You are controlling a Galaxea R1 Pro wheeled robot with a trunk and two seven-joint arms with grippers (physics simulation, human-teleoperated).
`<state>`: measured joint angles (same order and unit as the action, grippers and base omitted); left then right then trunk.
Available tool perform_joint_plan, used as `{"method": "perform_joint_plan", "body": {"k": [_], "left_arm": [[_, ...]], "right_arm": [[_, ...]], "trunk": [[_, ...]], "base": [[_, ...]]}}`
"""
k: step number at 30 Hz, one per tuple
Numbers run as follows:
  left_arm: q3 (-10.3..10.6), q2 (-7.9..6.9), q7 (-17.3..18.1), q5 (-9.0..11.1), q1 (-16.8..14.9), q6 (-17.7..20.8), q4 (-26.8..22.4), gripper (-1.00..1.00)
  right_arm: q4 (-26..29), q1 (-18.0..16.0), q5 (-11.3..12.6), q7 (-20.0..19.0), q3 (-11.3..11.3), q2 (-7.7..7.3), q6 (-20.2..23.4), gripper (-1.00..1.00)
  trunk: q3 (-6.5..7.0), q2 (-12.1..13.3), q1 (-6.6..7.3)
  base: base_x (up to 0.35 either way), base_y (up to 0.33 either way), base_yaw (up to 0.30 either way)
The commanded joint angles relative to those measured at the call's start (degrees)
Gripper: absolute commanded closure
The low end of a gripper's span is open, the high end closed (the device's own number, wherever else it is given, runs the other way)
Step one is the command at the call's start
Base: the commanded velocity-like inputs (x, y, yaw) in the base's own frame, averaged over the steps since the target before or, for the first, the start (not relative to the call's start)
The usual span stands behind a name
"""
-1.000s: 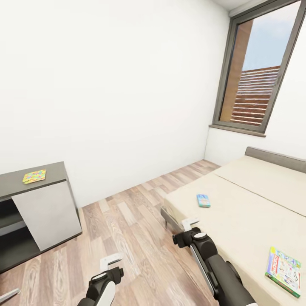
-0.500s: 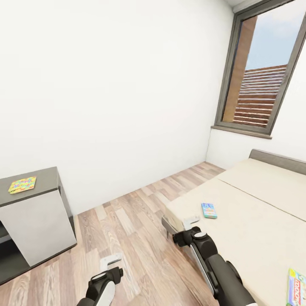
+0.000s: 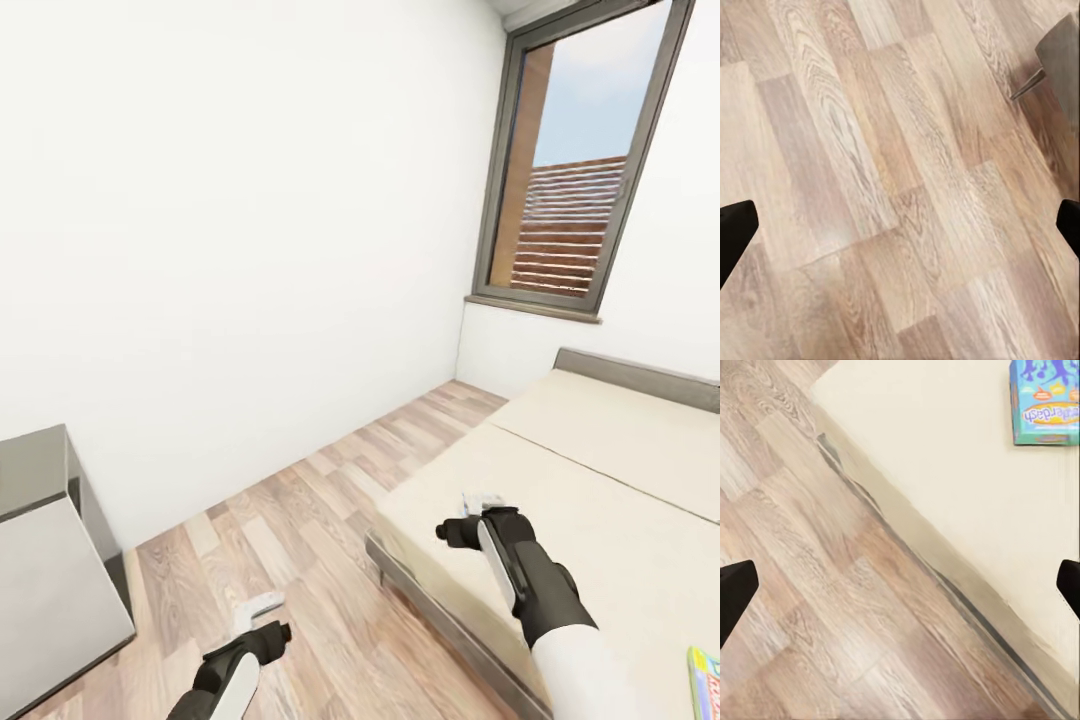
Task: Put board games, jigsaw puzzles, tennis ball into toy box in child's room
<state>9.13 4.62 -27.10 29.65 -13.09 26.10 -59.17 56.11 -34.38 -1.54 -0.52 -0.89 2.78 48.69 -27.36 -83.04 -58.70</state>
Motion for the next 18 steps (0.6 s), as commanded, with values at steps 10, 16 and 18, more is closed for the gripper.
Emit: {"method": "perform_joint_plan", "body": {"k": [10,16,18], "left_arm": [[-1.7,-0.36,7.7,0.8,-6.0,-0.7,8.3,-1.0],[-1.9,-0.5,11.5,0.8,-11.1,-1.9,17.2,-1.0],[-2.0,-0.51,11.8,0.9,-11.4,-2.0,18.1,-1.0]], "right_arm": [[-5.4,-4.5,1.0,-4.6,-3.3,-3.11,-0.9,-1.0],[-6.3,-5.8,1.4,-5.7,-7.0,-5.28,-1.1,-1.0],[-6.9,-6.2,1.4,-5.5,-7.5,-5.43,-1.2,-1.0]], "trunk": [[-0.07,0.0,-0.03],[-0.07,0.0,-0.03],[-0.07,0.0,-0.03]], "base": [[0.303,0.234,-0.253],[0.298,0.24,-0.254],[0.262,0.21,-0.253]]}}
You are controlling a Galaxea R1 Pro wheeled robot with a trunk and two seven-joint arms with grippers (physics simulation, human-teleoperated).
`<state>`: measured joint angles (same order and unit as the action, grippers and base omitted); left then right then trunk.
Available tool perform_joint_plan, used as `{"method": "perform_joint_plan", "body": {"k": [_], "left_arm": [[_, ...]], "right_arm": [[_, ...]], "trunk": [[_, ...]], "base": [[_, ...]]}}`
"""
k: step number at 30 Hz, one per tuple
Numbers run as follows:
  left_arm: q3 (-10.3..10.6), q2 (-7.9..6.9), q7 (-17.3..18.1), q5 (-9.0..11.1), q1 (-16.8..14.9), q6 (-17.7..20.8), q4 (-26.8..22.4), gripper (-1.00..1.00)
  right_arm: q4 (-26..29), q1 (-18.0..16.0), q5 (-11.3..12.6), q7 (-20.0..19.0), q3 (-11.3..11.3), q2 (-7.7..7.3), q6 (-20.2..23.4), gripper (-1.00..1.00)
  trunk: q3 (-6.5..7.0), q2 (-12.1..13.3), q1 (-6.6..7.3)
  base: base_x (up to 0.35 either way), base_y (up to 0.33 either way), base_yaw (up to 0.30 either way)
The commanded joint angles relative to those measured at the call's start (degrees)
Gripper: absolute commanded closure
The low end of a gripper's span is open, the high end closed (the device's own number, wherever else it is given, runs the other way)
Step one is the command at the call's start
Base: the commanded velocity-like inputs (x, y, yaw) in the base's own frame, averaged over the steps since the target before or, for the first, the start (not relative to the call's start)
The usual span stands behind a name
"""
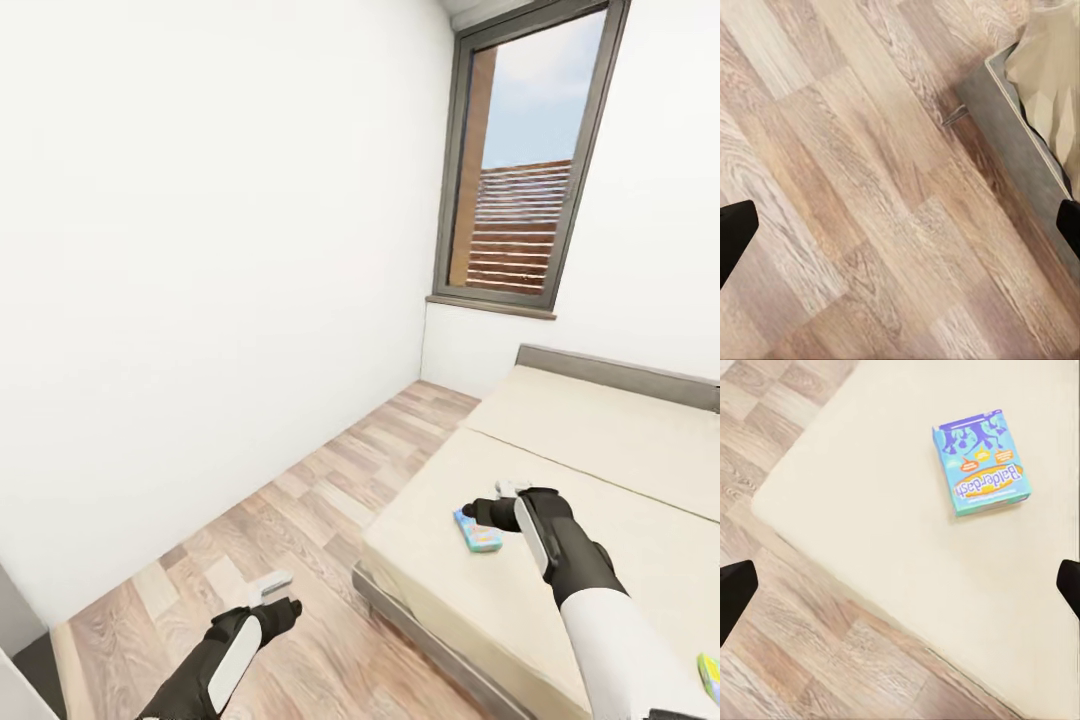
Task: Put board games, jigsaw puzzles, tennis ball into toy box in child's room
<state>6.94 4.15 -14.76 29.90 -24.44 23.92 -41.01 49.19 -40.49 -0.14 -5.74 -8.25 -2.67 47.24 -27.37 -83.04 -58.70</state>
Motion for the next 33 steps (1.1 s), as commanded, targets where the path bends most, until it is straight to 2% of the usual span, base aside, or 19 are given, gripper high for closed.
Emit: {"method": "perform_joint_plan", "body": {"k": [1,3,4,6,9,17,26,33], "left_arm": [[0.2,-0.04,-0.5,0.6,-0.1,0.1,0.1,-1.0],[0.1,-0.03,-0.5,0.9,-0.2,0.1,0.5,-1.0],[-1.5,-0.11,-0.7,3.6,-0.2,0.1,0.7,-1.0],[-2.8,-0.28,-1.0,5.3,-0.1,0.4,0.7,-1.0],[-3.4,-0.65,-0.7,6.1,0.0,0.4,0.5,-1.0],[-3.5,-1.11,-0.6,6.1,0.2,0.3,0.4,-1.0],[-3.5,-1.16,-0.9,6.0,0.3,0.3,0.4,-1.0],[-2.9,-1.16,-1.3,5.5,0.3,0.6,0.2,-1.0]], "right_arm": [[-0.4,-0.3,0.0,-0.1,-0.3,-0.01,0.2,-1.0],[-2.7,-1.6,0.0,0.2,-1.8,-0.12,-0.1,-1.0],[-7.0,-3.7,-0.1,0.6,-4.4,-0.34,-1.0,-1.0],[-8.7,-4.6,-0.1,0.7,-5.2,-0.39,-2.0,-1.0],[-9.4,-4.8,-0.1,0.7,-5.6,-0.18,-2.4,-1.0],[-9.5,-4.8,0.0,0.5,-5.6,-0.06,-2.5,-1.0],[-9.3,-4.5,0.0,-0.3,-5.2,-0.15,-3.6,-1.0],[-10.0,-4.7,-0.4,1.3,-5.5,0.09,-3.4,-1.0]], "trunk": [[-0.07,0.0,-0.02],[-0.07,0.0,-0.02],[-0.07,0.0,-0.02],[-0.07,0.0,-0.02],[-0.07,0.0,-0.02],[-0.07,0.0,-0.02],[-0.07,0.0,-0.02],[-0.07,0.0,-0.02]], "base": [[0.185,0.147,-0.252],[0.121,0.096,-0.25],[0.031,0.025,-0.269],[0.015,0.012,-0.277],[0.004,0.003,-0.284],[0.075,0.125,-0.254],[0.265,0.228,-0.034],[0.33,0.093,-0.001]]}}
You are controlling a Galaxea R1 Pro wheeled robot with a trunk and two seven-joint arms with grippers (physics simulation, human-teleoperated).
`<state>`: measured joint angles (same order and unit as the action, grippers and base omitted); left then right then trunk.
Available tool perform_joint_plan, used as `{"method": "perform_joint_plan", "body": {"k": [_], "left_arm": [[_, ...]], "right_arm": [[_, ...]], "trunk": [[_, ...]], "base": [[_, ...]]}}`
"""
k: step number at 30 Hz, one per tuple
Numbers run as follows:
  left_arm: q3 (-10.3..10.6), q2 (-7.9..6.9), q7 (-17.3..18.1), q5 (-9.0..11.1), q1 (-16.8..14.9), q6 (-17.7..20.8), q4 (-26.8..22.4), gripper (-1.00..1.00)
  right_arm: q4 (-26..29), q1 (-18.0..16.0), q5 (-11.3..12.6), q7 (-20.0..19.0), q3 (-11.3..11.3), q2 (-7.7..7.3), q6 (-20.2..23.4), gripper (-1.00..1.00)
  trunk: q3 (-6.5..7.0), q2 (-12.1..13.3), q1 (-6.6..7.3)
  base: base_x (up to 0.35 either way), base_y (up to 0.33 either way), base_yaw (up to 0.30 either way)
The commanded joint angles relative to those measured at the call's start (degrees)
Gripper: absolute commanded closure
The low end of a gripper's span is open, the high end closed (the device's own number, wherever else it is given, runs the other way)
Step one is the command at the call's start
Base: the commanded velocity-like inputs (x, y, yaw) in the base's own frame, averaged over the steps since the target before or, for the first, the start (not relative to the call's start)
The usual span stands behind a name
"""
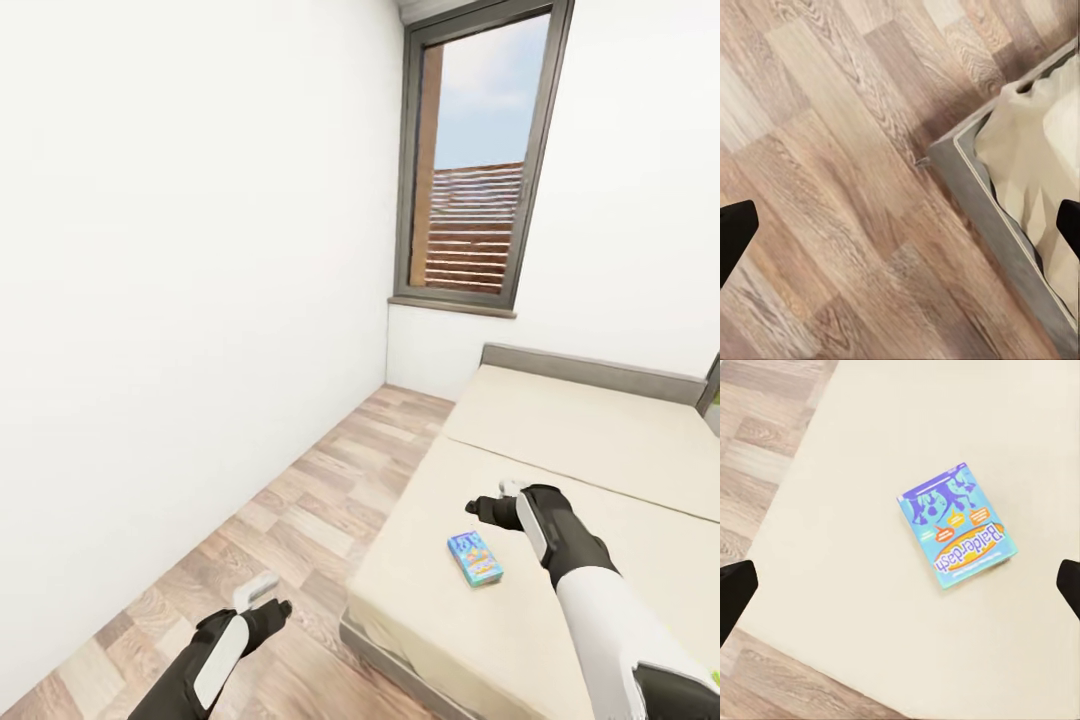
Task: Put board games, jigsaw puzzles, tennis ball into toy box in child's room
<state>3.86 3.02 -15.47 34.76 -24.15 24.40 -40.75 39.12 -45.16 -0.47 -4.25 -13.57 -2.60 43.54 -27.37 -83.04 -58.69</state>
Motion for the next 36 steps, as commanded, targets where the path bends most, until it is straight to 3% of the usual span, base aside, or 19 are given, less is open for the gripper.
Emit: {"method": "perform_joint_plan", "body": {"k": [1,6,11,17,20,22,26,30,31,33,36], "left_arm": [[0.2,-0.03,-0.4,0.7,0.0,0.3,-0.1,-1.0],[0.2,0.0,-0.3,1.1,-0.2,1.6,-0.1,-1.0],[-3.0,0.07,-0.3,3.3,-0.3,5.5,0.0,-1.0],[-3.8,-2.14,0.9,4.0,-0.1,6.2,0.2,-1.0],[-3.7,-2.79,1.6,3.9,0.0,6.2,0.2,-1.0],[-3.6,-2.86,1.7,3.9,0.0,6.2,0.2,-1.0],[-3.5,-2.91,1.5,3.7,0.0,6.3,0.1,-1.0],[-3.0,-2.58,1.2,1.4,-0.1,6.6,0.0,-1.0],[-3.8,-2.0,-0.9,6.7,-0.6,7.1,-0.1,-1.0],[-3.7,-2.22,-1.8,8.2,-0.7,7.2,-0.1,-1.0],[-3.7,-2.73,-2.2,8.6,-0.8,7.4,-0.1,-1.0]], "right_arm": [[-1.2,-0.2,0.0,1.0,-0.2,-0.12,0.3,-1.0],[-7.3,-2.8,0.2,5.5,-0.3,-0.46,0.2,-1.0],[-8.0,-3.0,0.1,5.0,-0.1,-0.57,0.6,-1.0],[-9.2,-3.2,0.1,0.7,-0.3,-3.56,0.8,-1.0],[-17.2,-5.3,0.3,-1.1,-0.5,-7.25,2.1,-1.0],[-20.9,-6.5,0.3,-1.4,-0.5,-8.47,2.4,-1.0],[-23.7,-7.3,0.4,-1.6,-0.5,-9.27,2.6,-1.0],[-24.6,-7.5,0.4,-1.9,-0.4,-9.57,2.8,-1.0],[-24.6,-7.5,0.3,-5.3,-0.3,-9.75,3.1,-1.0],[-24.4,-7.6,0.1,-7.7,-0.3,-10.0,3.2,-1.0],[-23.3,-7.6,0.2,-8.9,-0.2,-9.77,3.2,-1.0]], "trunk": [[-0.07,0.0,-0.03],[-0.07,0.0,-0.03],[-0.07,0.0,-0.03],[-0.07,0.0,-0.03],[-0.07,0.0,-0.03],[-0.07,0.0,-0.03],[-0.07,0.0,-0.03],[-0.07,0.0,-0.03],[-0.24,-0.4,-0.25],[-0.6,-1.2,-0.69],[-1.14,-2.4,-1.35]], "base": [[0.344,0.012,0.0],[0.328,0.004,-0.017],[0.108,0.0,-0.013],[0.02,0.0,-0.002],[0.178,0.0,0.0],[0.278,0.0,0.0],[0.318,0.0,0.0],[0.292,0.0,0.0],[0.024,0.0,0.0],[0.012,0.0,0.0],[0.002,0.0,0.0]]}}
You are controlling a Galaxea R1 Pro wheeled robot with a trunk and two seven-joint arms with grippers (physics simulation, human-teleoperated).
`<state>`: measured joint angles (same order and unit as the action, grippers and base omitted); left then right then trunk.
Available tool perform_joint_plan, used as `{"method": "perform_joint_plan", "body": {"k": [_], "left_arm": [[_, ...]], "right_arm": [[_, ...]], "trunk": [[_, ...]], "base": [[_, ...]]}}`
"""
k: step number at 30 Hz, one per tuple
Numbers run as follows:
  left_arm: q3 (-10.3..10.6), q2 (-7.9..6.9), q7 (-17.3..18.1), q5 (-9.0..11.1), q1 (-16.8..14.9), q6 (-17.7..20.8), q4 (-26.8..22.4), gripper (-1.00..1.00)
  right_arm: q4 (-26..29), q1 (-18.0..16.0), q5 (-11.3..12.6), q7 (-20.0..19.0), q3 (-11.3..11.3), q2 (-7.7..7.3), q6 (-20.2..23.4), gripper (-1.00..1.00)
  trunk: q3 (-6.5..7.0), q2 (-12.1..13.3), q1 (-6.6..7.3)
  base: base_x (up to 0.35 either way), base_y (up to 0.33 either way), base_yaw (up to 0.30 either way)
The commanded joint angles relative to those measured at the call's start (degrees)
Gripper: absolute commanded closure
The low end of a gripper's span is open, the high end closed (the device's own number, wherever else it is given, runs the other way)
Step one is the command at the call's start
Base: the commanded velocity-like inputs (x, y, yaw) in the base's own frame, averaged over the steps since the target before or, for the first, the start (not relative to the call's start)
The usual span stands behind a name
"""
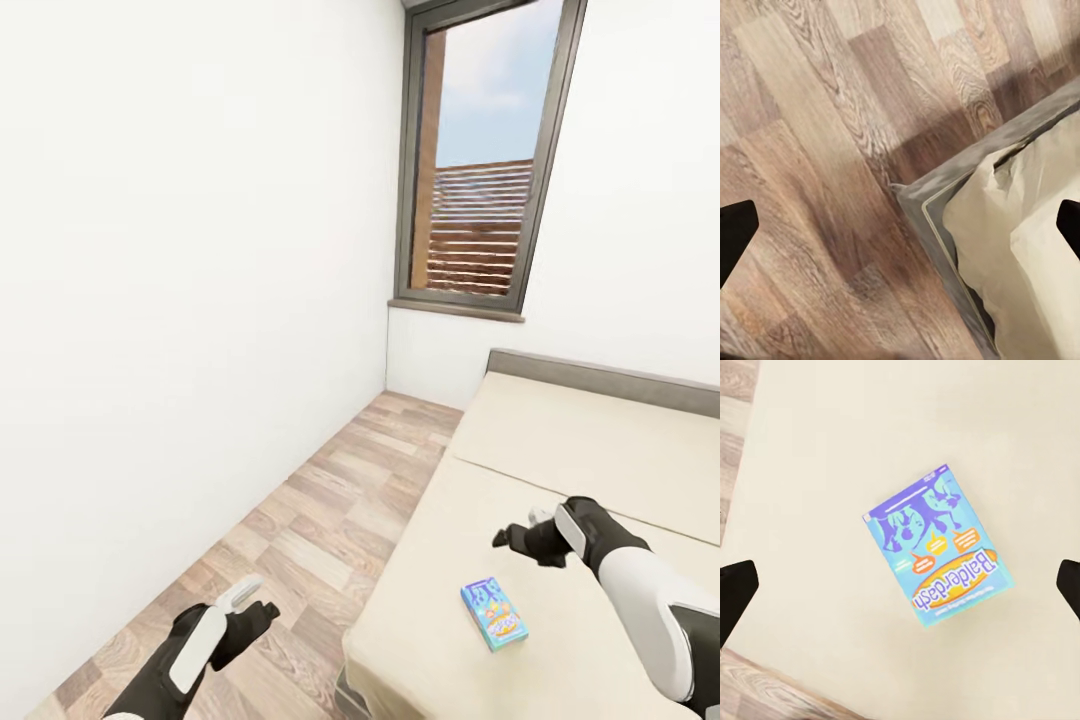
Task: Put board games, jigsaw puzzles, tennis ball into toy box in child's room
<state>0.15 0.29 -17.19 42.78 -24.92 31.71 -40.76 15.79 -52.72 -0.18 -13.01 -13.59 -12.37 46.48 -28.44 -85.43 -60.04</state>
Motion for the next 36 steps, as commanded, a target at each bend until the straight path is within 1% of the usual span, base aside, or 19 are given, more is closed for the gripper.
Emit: {"method": "perform_joint_plan", "body": {"k": [1,3,5,10,12,14,16,19,24,28,29,30,31,32,34,36], "left_arm": [[0.0,-0.07,-0.5,0.6,0.0,0.2,-0.1,-1.0],[0.0,-0.22,-0.6,0.7,0.0,0.1,-0.1,-1.0],[0.0,-0.39,-0.3,0.8,0.0,0.2,0.0,-1.0],[-0.1,-0.47,0.0,0.9,0.0,0.2,0.3,-1.0],[-0.4,-0.61,0.2,1.2,0.4,0.0,0.3,-1.0],[-0.2,-1.44,1.0,1.2,0.9,-0.2,0.2,-1.0],[-0.1,-1.81,2.0,1.1,1.9,-0.4,0.0,-1.0],[0.0,-2.09,3.0,1.0,2.6,-0.6,-0.1,-1.0],[0.2,-2.16,3.6,0.9,3.0,-0.7,-0.2,-1.0],[0.6,-1.91,3.6,1.2,2.9,-0.3,-0.2,-1.0],[0.5,-1.82,3.6,1.4,2.7,-0.1,-0.2,-1.0],[0.2,-1.68,3.5,2.2,2.4,1.2,-0.3,-1.0],[-0.2,-1.62,3.3,3.6,2.1,3.1,-0.5,-1.0],[-0.7,-1.81,2.7,6.2,1.6,6.1,-0.7,-1.0],[-0.8,-1.93,2.6,6.5,1.6,6.5,-0.7,-1.0],[-0.9,-2.13,2.5,6.8,1.4,6.9,-0.6,-1.0]], "right_arm": [[0.2,0.0,-0.1,-0.2,-0.2,0.01,0.3,-1.0],[0.6,0.0,-0.1,-0.3,-0.1,0.08,0.2,-1.0],[2.4,0.1,0.0,-0.4,0.0,0.08,0.3,-1.0],[3.1,0.2,-0.1,-0.4,0.0,0.12,0.4,-1.0],[3.1,0.2,-0.1,-0.4,0.0,0.12,0.5,-1.0],[3.2,0.2,-0.2,-0.4,0.0,0.03,2.1,-1.0],[3.2,0.1,-0.2,-0.4,0.0,-0.1,3.8,-1.0],[2.9,0.1,-0.2,-0.4,-0.1,-0.26,5.2,-1.0],[0.5,0.4,-0.3,-0.6,-0.1,-0.39,5.9,-1.0],[-0.7,0.6,-0.4,-0.6,0.0,-0.43,6.1,-1.0],[-0.9,0.7,-0.4,-0.6,0.0,-0.44,6.1,-1.0],[-1.1,0.7,-0.4,-0.6,0.0,-0.47,6.1,-1.0],[-1.2,0.7,-0.4,-0.6,0.0,-0.62,6.2,-1.0],[-1.3,0.8,-0.3,-1.7,0.0,-1.82,6.3,-1.0],[-1.4,0.9,-0.3,-2.0,0.1,-2.04,6.3,-1.0],[-2.0,1.7,-0.3,-2.3,0.0,-2.35,6.2,-1.0]], "trunk": [[-0.25,-0.5,-0.22],[-0.61,-1.3,-0.66],[-0.97,-2.1,-1.1],[-1.87,-4.1,-2.2],[-1.87,-4.1,-2.2],[-1.87,-4.1,-2.2],[-1.87,-4.1,-2.2],[-1.87,-4.1,-2.2],[-1.87,-4.1,-2.2],[-1.87,-4.1,-2.2],[-1.87,-4.1,-2.2],[-1.87,-4.1,-2.2],[-1.87,-4.1,-2.2],[-2.04,-4.5,-2.42],[-2.4,-5.3,-2.86],[-2.76,-6.1,-3.3]], "base": [[0.001,0.0,0.0],[0.0,0.0,0.0],[0.0,0.0,0.0],[0.0,0.0,0.0],[0.0,0.0,0.0],[0.0,0.0,0.0],[0.054,0.0,0.0],[0.19,0.0,0.0],[0.299,0.0,0.0],[0.28,0.0,0.0],[0.172,0.0,0.0],[0.11,0.0,0.0],[0.07,0.0,0.0],[0.018,0.0,0.0],[0.013,0.0,0.0],[0.005,0.0,0.0]]}}
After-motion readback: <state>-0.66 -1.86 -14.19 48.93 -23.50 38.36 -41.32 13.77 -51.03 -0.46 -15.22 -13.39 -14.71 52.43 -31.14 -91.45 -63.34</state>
